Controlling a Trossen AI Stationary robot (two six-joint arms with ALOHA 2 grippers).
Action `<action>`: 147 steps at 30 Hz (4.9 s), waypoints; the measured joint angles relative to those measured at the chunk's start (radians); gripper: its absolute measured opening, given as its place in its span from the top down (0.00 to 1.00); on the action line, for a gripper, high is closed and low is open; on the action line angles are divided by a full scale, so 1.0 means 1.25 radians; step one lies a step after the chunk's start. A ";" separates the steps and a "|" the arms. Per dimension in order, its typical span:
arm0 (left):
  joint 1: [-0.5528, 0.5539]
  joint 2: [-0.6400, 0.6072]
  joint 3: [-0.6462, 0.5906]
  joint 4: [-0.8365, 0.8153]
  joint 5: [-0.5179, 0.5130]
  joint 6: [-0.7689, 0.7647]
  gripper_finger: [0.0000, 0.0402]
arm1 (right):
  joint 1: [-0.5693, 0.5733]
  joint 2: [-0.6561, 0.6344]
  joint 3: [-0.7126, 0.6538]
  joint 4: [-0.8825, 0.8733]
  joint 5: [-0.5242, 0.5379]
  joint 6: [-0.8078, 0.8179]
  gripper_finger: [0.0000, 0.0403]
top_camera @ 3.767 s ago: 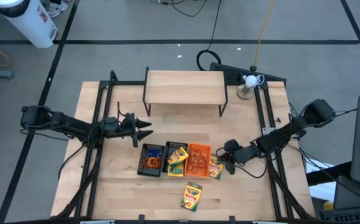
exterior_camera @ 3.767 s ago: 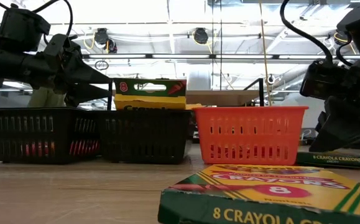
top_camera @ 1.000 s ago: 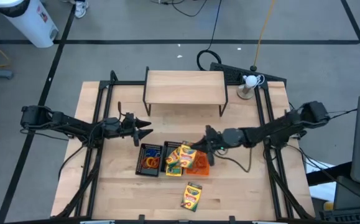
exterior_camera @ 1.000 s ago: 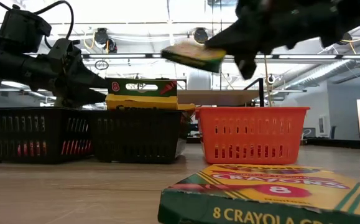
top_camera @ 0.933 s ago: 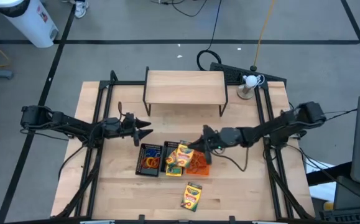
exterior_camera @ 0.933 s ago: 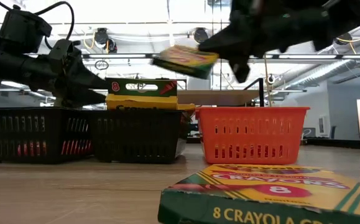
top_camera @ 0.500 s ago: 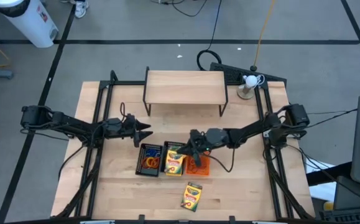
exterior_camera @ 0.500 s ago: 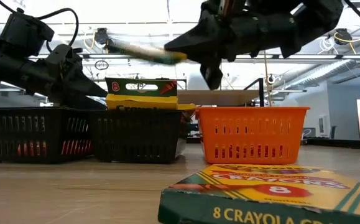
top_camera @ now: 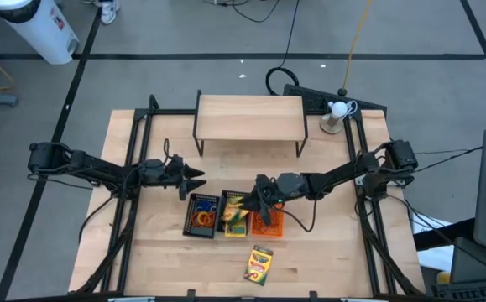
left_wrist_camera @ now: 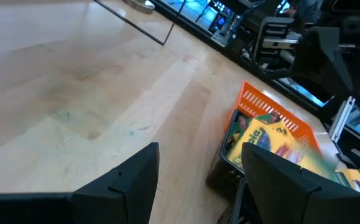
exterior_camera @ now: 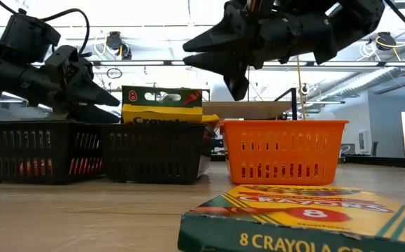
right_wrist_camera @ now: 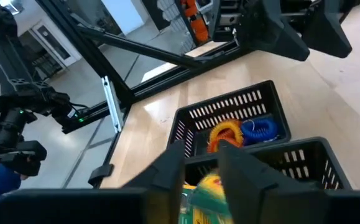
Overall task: Pick & Place Office Desk Supplies
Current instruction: Put the crayon box into the right black bin
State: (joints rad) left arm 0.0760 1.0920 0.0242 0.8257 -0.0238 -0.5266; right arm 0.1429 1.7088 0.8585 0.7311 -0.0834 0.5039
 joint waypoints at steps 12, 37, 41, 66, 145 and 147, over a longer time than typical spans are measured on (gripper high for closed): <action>0.000 0.000 0.000 0.002 -0.002 0.003 0.43 | -0.004 0.001 0.000 0.006 -0.116 0.092 0.44; -0.340 0.018 0.185 0.067 -0.125 0.218 0.43 | 0.549 -0.345 -0.002 -0.437 0.336 -0.137 0.55; -0.437 0.090 0.359 -0.083 -0.204 0.265 0.43 | 0.575 -0.323 -0.032 -0.400 0.306 -0.136 0.55; -0.620 0.490 0.699 -0.322 -0.331 -0.109 0.43 | 0.586 -0.258 -0.248 -0.156 0.398 0.058 0.58; -0.639 0.588 0.699 -0.183 -0.400 -0.105 0.43 | 0.523 0.268 0.011 0.160 0.211 -0.171 0.49; -0.634 0.588 0.699 -0.184 -0.382 -0.105 0.43 | 0.519 0.269 0.014 0.153 0.215 -0.193 0.50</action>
State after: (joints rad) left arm -0.7164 1.8271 0.8974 0.5961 -0.5013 -0.6576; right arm 0.7918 2.0449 0.8757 0.9221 0.1855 0.2622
